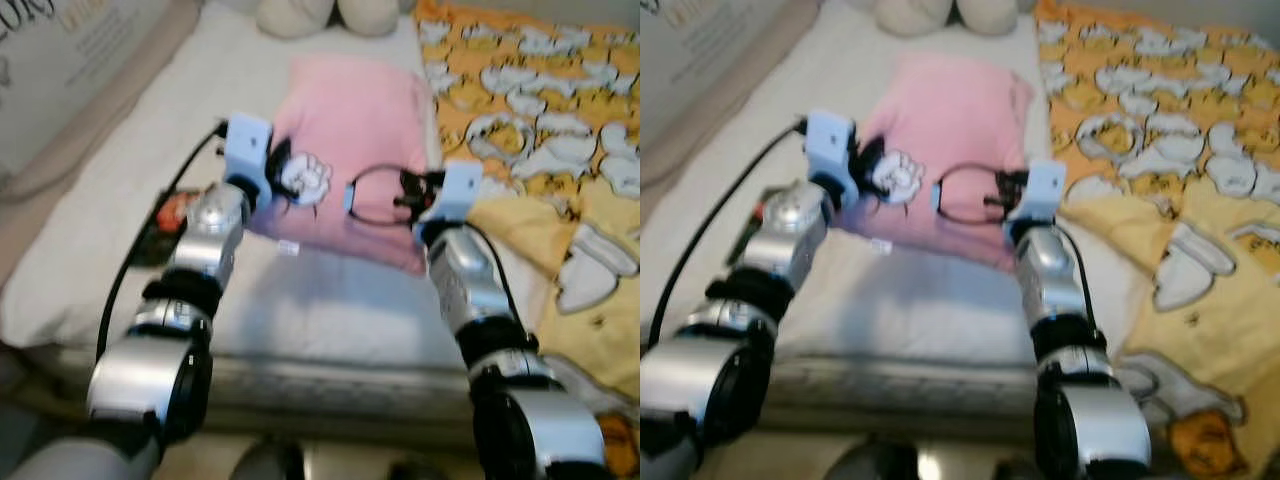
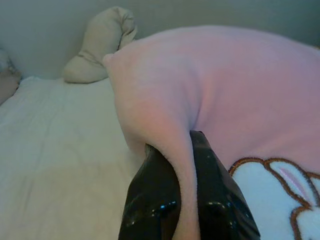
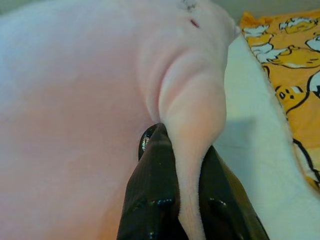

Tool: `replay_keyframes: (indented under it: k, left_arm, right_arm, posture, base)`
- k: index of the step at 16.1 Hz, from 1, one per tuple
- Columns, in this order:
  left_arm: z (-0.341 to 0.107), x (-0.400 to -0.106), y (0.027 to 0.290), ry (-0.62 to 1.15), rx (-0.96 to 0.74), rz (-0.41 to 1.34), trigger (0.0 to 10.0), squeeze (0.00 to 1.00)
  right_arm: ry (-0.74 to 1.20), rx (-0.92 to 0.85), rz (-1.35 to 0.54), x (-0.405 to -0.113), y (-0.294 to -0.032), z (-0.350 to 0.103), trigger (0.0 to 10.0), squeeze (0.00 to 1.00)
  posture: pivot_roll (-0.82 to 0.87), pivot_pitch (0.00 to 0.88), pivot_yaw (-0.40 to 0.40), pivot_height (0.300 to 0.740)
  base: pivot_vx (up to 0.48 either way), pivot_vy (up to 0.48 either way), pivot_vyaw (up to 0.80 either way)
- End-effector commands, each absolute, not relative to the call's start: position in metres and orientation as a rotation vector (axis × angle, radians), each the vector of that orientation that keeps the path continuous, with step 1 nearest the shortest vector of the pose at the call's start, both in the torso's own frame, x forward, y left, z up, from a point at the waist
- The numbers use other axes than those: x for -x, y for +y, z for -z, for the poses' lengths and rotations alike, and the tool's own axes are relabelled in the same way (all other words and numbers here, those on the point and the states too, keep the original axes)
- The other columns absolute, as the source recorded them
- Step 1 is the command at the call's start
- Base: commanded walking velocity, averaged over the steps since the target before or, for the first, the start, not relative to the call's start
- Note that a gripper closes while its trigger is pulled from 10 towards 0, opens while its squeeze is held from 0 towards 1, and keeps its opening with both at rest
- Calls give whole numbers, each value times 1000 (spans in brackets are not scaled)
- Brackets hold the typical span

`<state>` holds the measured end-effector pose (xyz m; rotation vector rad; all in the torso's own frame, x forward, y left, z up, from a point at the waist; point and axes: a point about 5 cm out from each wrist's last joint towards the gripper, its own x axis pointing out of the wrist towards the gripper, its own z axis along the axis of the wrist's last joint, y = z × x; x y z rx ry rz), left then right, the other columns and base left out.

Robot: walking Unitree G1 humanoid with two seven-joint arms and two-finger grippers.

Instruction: Clean up the room

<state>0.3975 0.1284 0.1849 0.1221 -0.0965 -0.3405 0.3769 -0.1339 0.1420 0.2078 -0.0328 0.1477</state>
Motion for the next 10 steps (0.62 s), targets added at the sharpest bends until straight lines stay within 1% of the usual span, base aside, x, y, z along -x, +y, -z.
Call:
replay_keyframes:
  k: [1, 4, 10]
  left_arm:
    - [-195, -398, 133, -154, -118, 299, 10000, 0]
    - [-190, -396, 128, -156, -100, 262, 10000, 0]
    - [-190, -397, 127, -153, -110, 222, 10000, 0]
  right_arm:
    - [-61, -200, -69, -376, -152, -145, 10000, 0]
    - [-58, -178, -76, -373, -151, -143, 10000, 0]
    - [-60, -166, -92, -374, -148, -144, 10000, 0]
  posture:
    - [-31, 0, 38, 740]
    - [-29, 0, 40, 740]
    - [-25, 0, 34, 740]
  base:
    - [0, 480, 0]
    - [0, 480, 0]
    - [0, 480, 0]
